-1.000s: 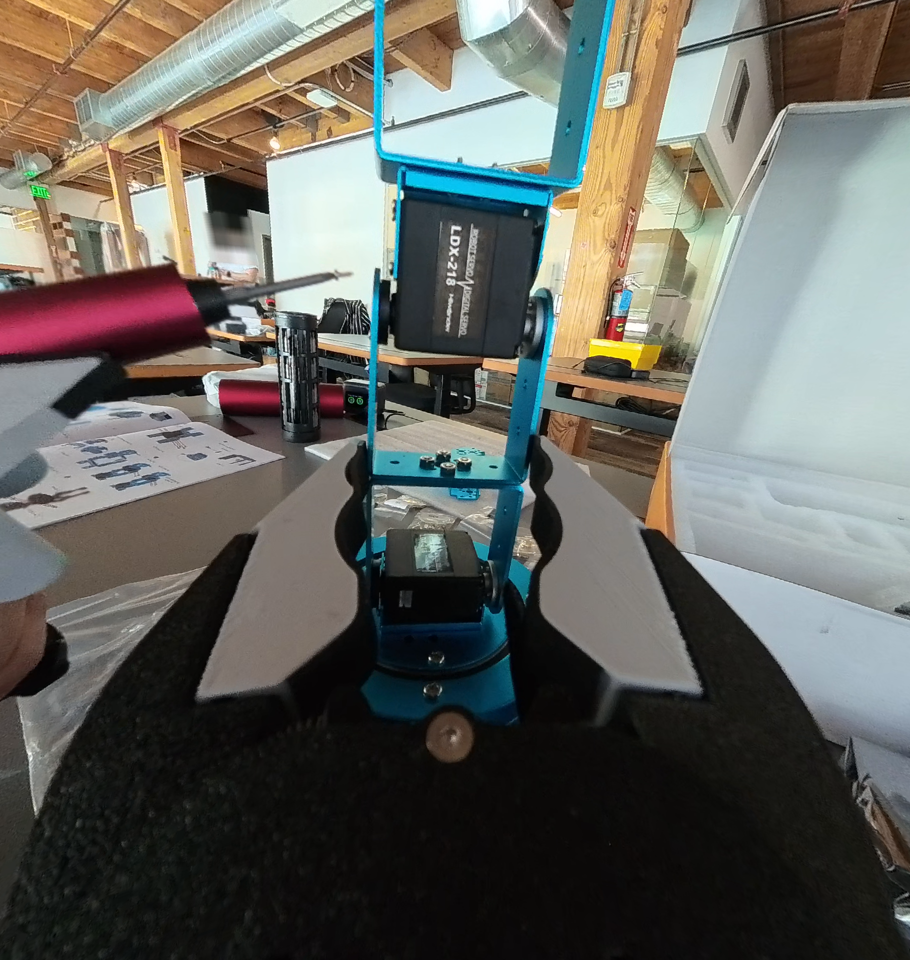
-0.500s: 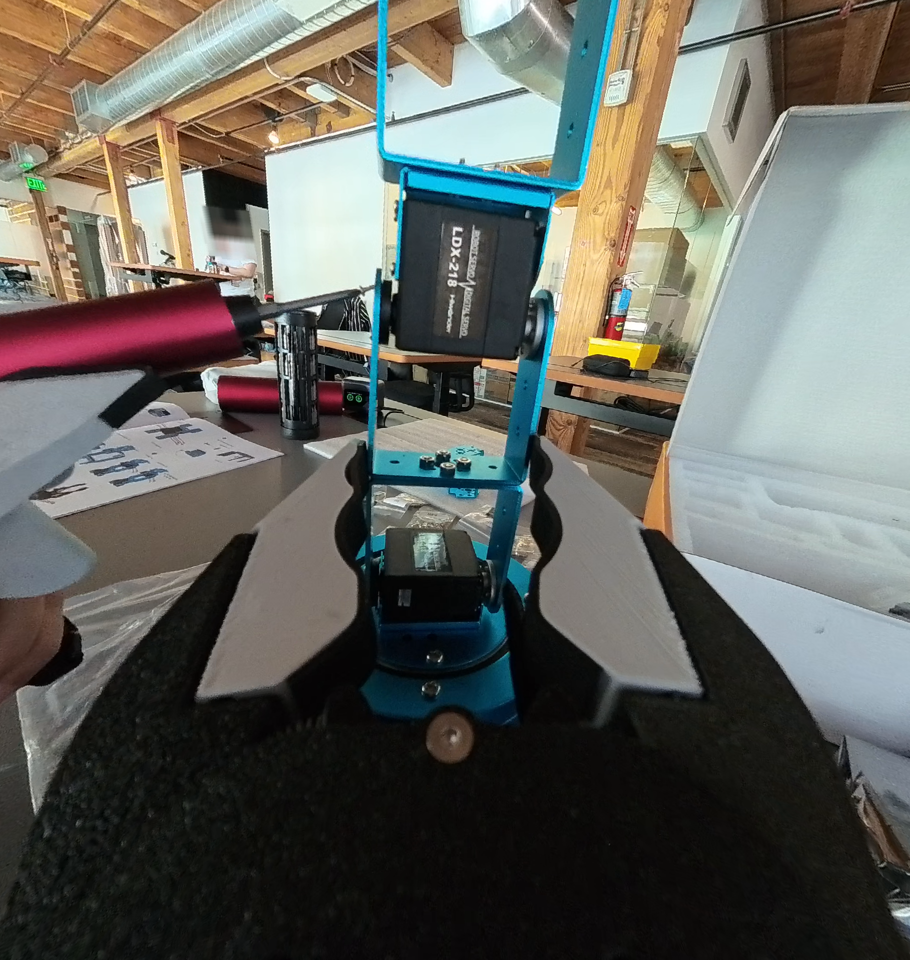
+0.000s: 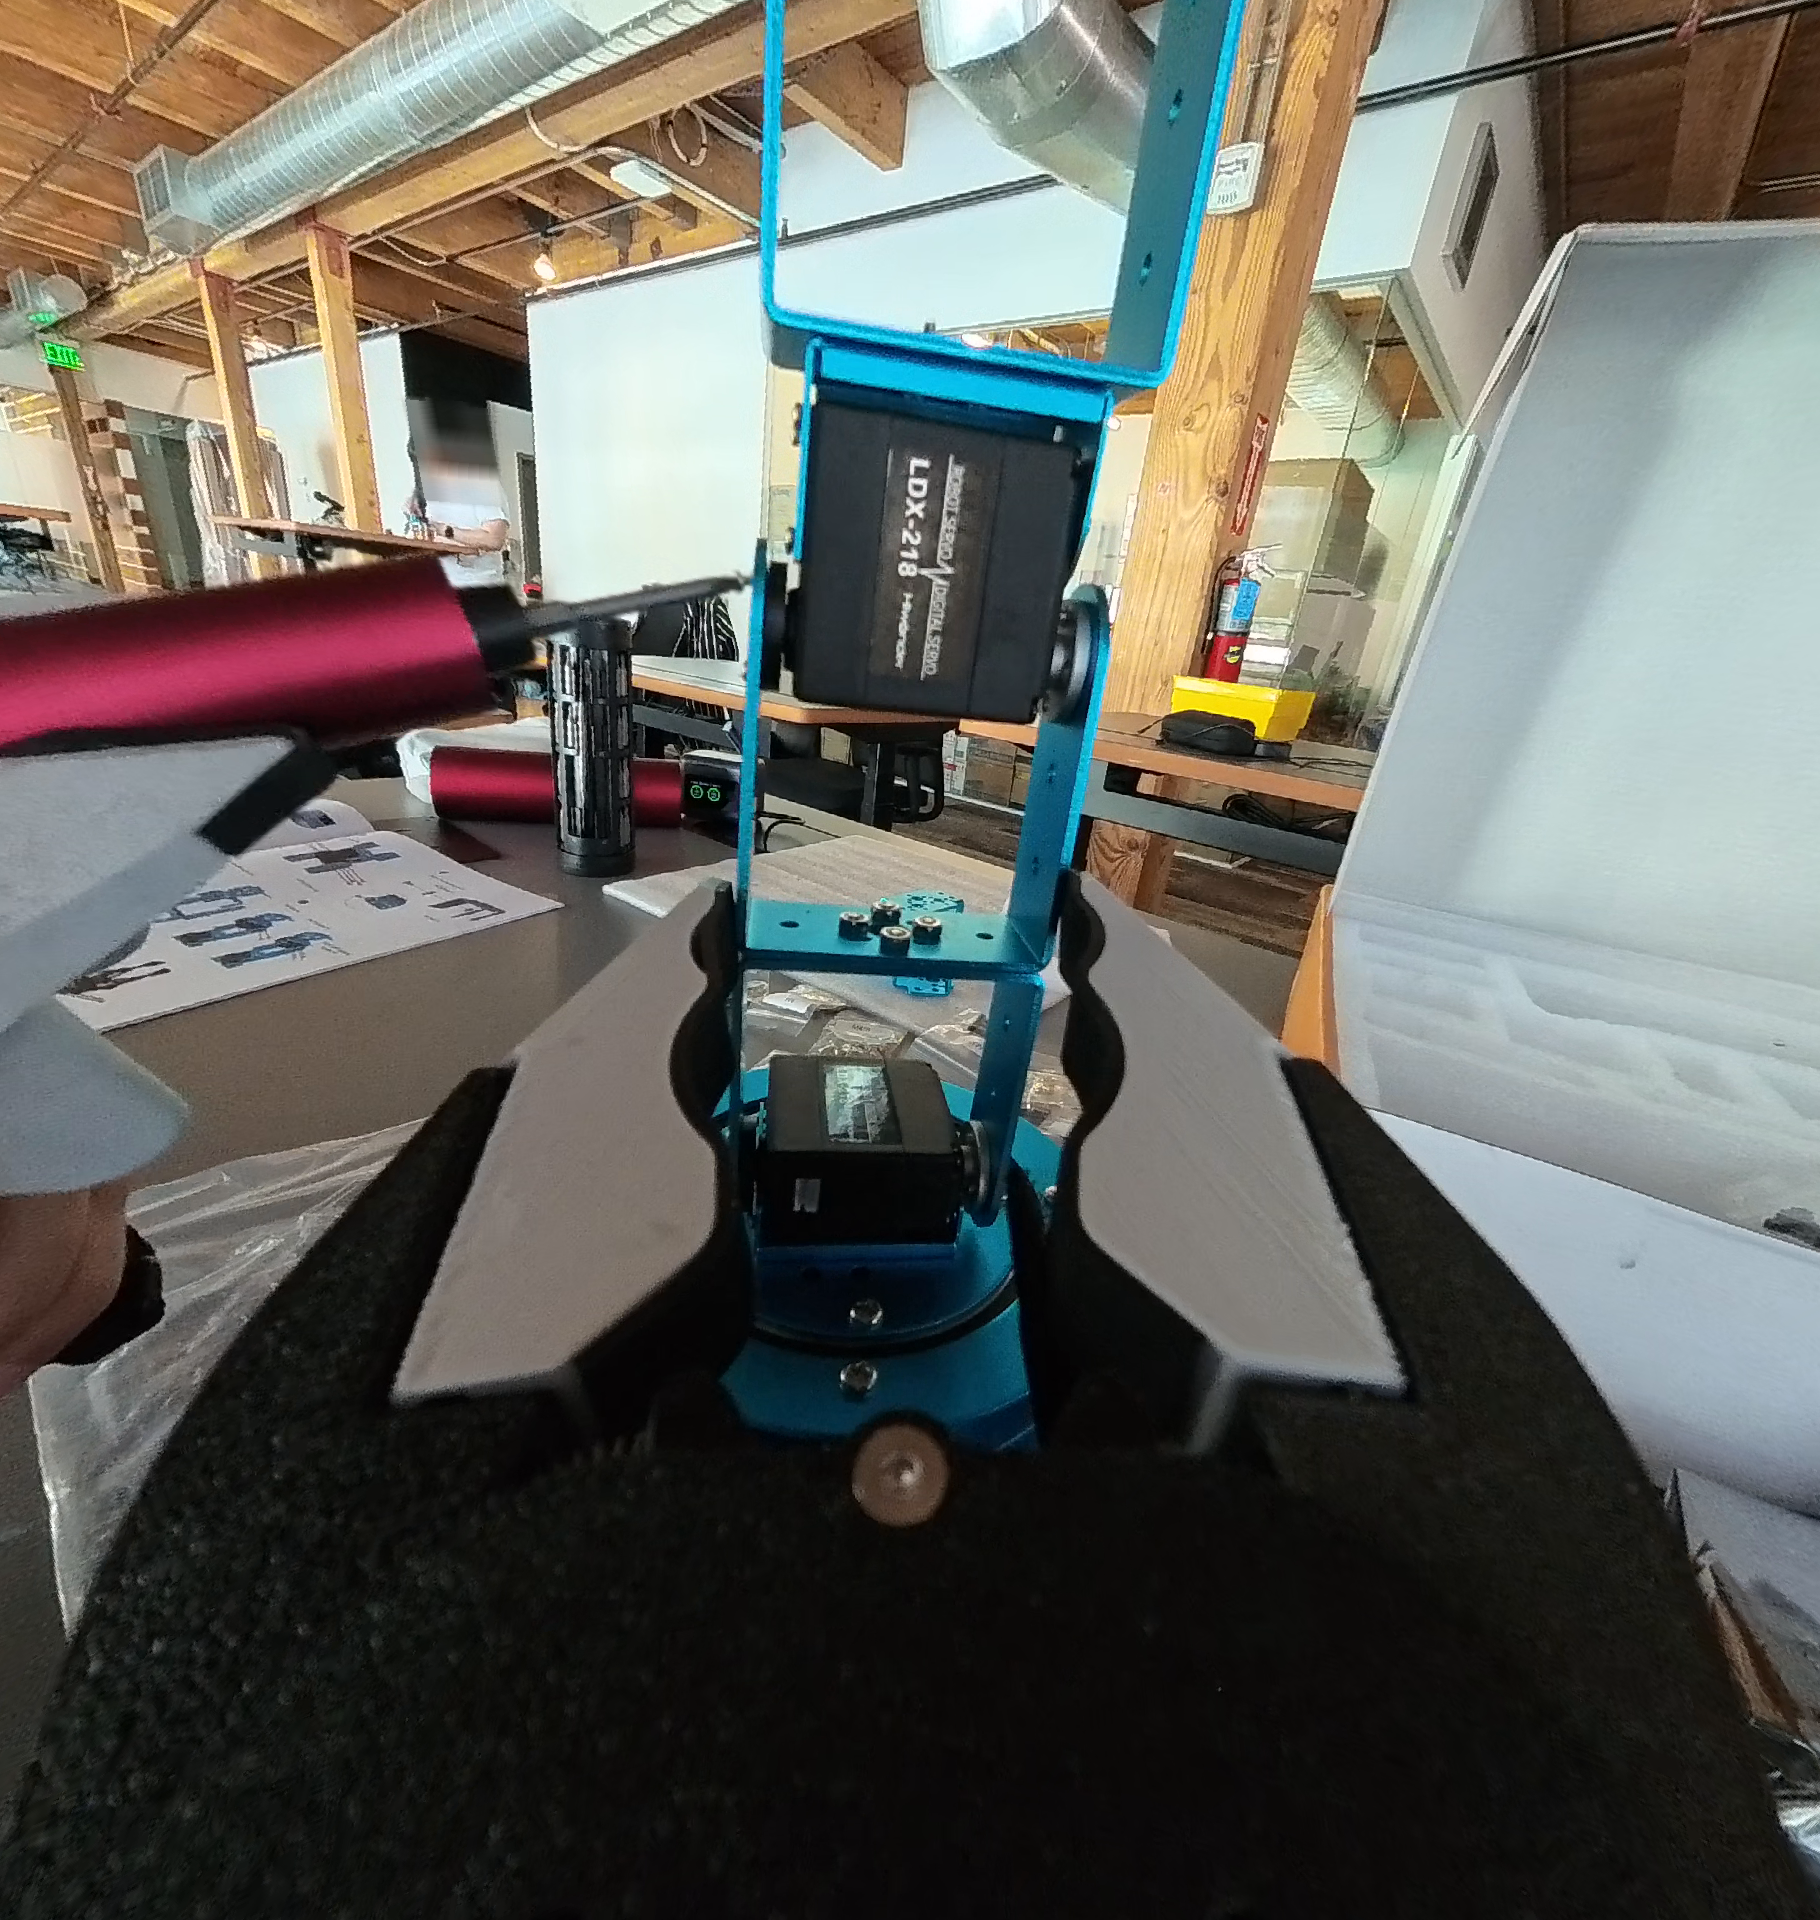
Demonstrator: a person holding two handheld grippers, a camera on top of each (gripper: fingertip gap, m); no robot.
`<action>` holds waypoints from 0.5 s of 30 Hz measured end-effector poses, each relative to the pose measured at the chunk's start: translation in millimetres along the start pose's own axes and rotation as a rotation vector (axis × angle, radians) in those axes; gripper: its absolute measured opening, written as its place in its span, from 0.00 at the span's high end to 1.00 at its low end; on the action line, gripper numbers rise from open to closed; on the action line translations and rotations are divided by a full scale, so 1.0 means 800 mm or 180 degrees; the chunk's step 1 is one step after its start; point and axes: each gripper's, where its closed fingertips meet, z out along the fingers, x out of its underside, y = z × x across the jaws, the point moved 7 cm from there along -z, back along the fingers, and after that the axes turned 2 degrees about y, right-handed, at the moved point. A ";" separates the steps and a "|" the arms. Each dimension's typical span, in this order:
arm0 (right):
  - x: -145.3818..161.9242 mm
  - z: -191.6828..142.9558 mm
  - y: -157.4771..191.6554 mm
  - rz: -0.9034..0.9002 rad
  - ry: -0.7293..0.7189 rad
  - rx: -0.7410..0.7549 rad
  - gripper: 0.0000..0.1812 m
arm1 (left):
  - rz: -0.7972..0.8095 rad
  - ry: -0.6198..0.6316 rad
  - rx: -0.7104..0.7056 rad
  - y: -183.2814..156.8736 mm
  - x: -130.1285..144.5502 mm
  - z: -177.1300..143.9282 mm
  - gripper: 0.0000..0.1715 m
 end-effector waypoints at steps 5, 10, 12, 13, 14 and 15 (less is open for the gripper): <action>0.000 0.000 0.000 -0.0002 0.0000 -0.0002 0.66 | -0.0027 0.0003 0.0005 0.001 0.000 0.000 0.88; 0.000 0.000 0.000 -0.0009 -0.0001 -0.0003 0.66 | -0.0064 0.0001 -0.0007 0.003 0.000 0.000 0.88; -0.001 0.000 0.000 -0.0007 -0.0001 -0.0006 0.66 | -0.0098 0.0004 -0.0005 0.004 0.001 0.000 0.88; -0.001 0.000 0.000 -0.0010 -0.0001 -0.0004 0.66 | -0.0108 0.0012 -0.0006 0.005 0.001 0.000 0.88; -0.001 0.000 0.000 -0.0012 -0.0002 -0.0002 0.67 | -0.0123 0.0016 0.0000 0.005 0.001 0.001 0.88; -0.001 0.000 0.000 -0.0011 -0.0002 -0.0005 0.66 | -0.0137 0.0014 0.0005 0.005 0.001 0.001 0.88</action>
